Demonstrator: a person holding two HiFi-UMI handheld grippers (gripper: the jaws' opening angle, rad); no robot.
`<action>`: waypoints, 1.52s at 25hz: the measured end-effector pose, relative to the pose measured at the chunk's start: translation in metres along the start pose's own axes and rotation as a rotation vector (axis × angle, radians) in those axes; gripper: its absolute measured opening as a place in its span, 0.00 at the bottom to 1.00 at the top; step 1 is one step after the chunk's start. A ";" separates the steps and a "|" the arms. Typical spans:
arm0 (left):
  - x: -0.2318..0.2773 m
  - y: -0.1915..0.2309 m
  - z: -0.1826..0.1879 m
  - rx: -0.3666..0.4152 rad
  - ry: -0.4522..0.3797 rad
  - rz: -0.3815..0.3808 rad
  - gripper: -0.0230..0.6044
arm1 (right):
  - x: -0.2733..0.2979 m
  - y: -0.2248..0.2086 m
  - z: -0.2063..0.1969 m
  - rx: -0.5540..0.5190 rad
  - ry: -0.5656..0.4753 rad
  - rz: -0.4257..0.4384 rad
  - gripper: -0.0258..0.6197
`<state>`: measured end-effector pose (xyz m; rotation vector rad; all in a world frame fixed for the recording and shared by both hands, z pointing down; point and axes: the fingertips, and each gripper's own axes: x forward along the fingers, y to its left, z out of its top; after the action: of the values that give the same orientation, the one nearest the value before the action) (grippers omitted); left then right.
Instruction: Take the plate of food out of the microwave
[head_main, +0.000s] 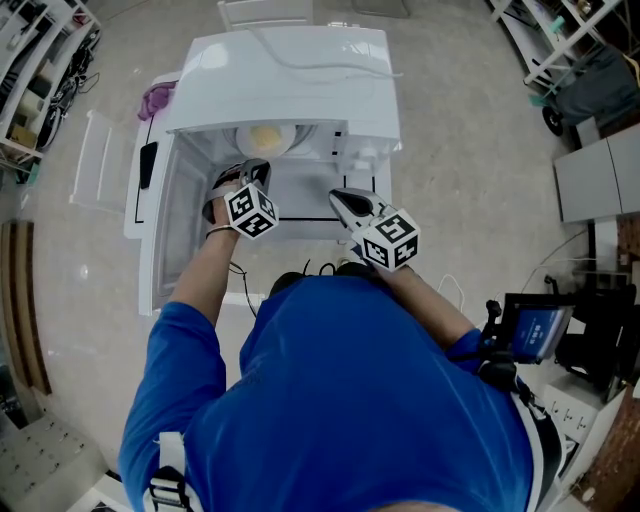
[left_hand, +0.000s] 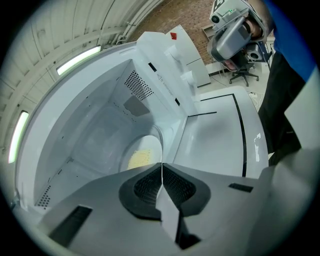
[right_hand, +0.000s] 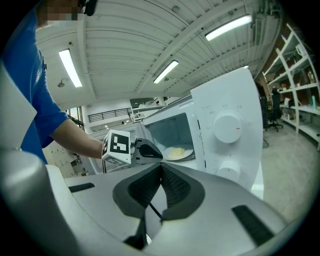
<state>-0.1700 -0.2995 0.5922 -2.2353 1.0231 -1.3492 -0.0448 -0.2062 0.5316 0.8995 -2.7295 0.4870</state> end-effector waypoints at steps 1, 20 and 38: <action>0.001 0.001 -0.002 -0.002 0.003 0.002 0.06 | 0.001 -0.001 0.000 -0.001 0.000 0.000 0.04; -0.010 0.030 -0.028 -0.703 -0.100 0.064 0.13 | 0.019 0.005 -0.006 0.054 0.027 0.045 0.04; 0.005 0.038 -0.074 -2.063 -0.409 0.068 0.32 | 0.018 0.001 -0.004 0.034 0.039 0.049 0.04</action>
<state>-0.2480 -0.3233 0.6085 -2.9567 2.8258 1.0245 -0.0597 -0.2134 0.5410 0.8239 -2.7216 0.5560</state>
